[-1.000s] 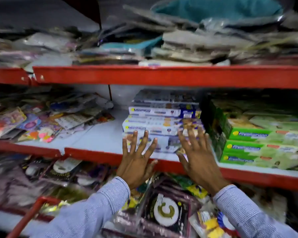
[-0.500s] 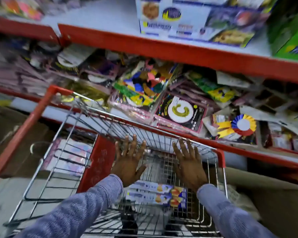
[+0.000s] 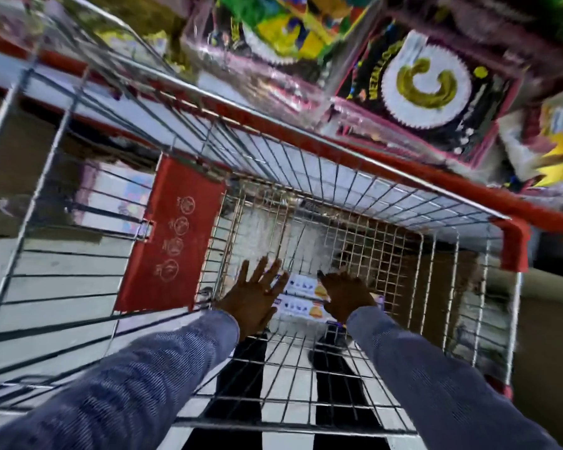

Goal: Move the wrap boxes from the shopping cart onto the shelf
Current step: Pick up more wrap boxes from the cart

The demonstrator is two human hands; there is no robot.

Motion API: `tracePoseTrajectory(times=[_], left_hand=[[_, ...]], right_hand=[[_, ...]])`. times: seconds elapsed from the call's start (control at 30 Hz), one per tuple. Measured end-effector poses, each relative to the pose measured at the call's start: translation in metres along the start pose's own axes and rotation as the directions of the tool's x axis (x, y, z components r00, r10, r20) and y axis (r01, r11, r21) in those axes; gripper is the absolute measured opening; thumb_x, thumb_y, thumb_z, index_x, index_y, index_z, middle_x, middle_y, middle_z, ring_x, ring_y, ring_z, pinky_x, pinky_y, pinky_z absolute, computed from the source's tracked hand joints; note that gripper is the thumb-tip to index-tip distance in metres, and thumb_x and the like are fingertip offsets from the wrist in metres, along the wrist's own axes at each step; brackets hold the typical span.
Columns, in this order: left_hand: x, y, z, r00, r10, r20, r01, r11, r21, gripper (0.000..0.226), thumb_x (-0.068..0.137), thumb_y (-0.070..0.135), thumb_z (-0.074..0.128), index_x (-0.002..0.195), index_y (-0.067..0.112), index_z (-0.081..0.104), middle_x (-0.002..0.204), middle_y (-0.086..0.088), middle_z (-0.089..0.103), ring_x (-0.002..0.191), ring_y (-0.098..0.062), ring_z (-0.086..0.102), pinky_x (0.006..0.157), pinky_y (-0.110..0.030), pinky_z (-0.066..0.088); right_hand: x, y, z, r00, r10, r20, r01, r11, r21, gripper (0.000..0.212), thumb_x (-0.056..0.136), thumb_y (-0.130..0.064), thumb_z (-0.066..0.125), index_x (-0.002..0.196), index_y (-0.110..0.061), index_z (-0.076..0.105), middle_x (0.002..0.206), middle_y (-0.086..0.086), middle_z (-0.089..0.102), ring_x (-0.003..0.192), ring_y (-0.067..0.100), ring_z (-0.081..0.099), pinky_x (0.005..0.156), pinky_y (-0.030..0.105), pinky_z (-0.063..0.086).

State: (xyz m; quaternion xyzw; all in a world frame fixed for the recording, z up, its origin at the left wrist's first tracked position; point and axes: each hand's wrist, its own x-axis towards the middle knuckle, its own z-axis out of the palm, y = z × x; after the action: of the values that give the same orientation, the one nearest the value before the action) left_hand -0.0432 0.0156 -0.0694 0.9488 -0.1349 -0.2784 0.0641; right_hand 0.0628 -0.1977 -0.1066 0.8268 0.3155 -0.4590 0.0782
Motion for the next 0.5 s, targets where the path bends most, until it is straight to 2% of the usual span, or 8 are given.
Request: tracePoseTrajectory(times=[0.1, 0.23, 0.27, 0.33, 0.4, 0.5], left_hand=[[0.008, 0.002, 0.011, 0.987, 0.099, 0.127, -0.101, 0.995, 0.014, 0.072, 0.072, 0.034, 0.070, 0.136, 0.010, 0.049, 0.141, -0.018, 0.053, 0.125, -0.040, 0.053, 0.097, -0.059, 0.049], [0.024, 0.012, 0.026, 0.961, 0.230, 0.150, -0.231, 0.973, -0.010, 0.059, 0.068, 0.021, 0.072, 0.123, 0.006, 0.058, 0.121, -0.019, 0.063, 0.104, -0.042, 0.063, 0.083, -0.053, 0.057], [0.028, 0.018, 0.026, 0.963, 0.229, 0.144, -0.232, 0.973, 0.004, 0.056, 0.072, 0.016, 0.072, 0.125, 0.004, 0.058, 0.124, -0.021, 0.062, 0.110, -0.043, 0.061, 0.090, -0.053, 0.054], [0.034, 0.029, 0.030, 0.968, 0.194, 0.159, -0.192, 0.981, -0.023, 0.054, 0.087, 0.003, 0.055, 0.139, 0.000, 0.041, 0.142, -0.024, 0.046, 0.129, -0.044, 0.043, 0.107, -0.055, 0.038], [0.044, 0.036, 0.036, 0.974, 0.155, 0.165, -0.151, 0.988, -0.038, 0.055, 0.090, -0.004, 0.044, 0.144, -0.002, 0.031, 0.145, -0.027, 0.041, 0.131, -0.046, 0.040, 0.108, -0.056, 0.036], [0.058, 0.046, 0.040, 0.984, 0.109, 0.141, -0.100, 0.992, -0.071, 0.055, 0.087, -0.009, 0.045, 0.141, -0.004, 0.033, 0.137, -0.027, 0.049, 0.121, -0.044, 0.050, 0.100, -0.052, 0.045]], right_hand=[[0.006, 0.008, -0.001, 0.999, -0.048, 0.026, 0.048, 0.999, -0.012, 0.073, 0.094, -0.039, 0.052, 0.153, -0.019, 0.012, 0.151, 0.012, 0.037, 0.134, 0.035, 0.040, 0.105, 0.052, 0.041], [0.007, 0.014, -0.009, 0.997, -0.078, -0.020, 0.078, 0.997, -0.009, 0.059, 0.091, -0.031, 0.056, 0.141, -0.010, 0.034, 0.140, 0.015, 0.048, 0.123, 0.038, 0.050, 0.097, 0.050, 0.047], [0.007, 0.015, -0.013, 0.996, -0.080, -0.048, 0.079, 0.997, -0.018, 0.054, 0.090, -0.028, 0.056, 0.137, -0.008, 0.038, 0.137, 0.016, 0.050, 0.121, 0.039, 0.052, 0.094, 0.049, 0.048], [0.006, 0.017, -0.023, 0.992, -0.074, -0.099, 0.070, 0.996, -0.047, 0.048, 0.090, -0.022, 0.054, 0.133, -0.004, 0.041, 0.134, 0.019, 0.053, 0.118, 0.040, 0.055, 0.090, 0.047, 0.049], [0.004, 0.023, -0.031, 0.987, -0.067, -0.145, 0.056, 0.995, -0.079, 0.049, 0.091, -0.021, 0.053, 0.133, -0.001, 0.039, 0.130, 0.021, 0.055, 0.117, 0.040, 0.056, 0.087, 0.044, 0.049], [-0.003, 0.032, -0.038, 0.964, -0.075, -0.256, 0.051, 0.994, -0.102, 0.051, 0.087, -0.029, 0.054, 0.130, -0.004, 0.041, 0.124, 0.018, 0.060, 0.110, 0.037, 0.060, 0.085, 0.042, 0.050]])
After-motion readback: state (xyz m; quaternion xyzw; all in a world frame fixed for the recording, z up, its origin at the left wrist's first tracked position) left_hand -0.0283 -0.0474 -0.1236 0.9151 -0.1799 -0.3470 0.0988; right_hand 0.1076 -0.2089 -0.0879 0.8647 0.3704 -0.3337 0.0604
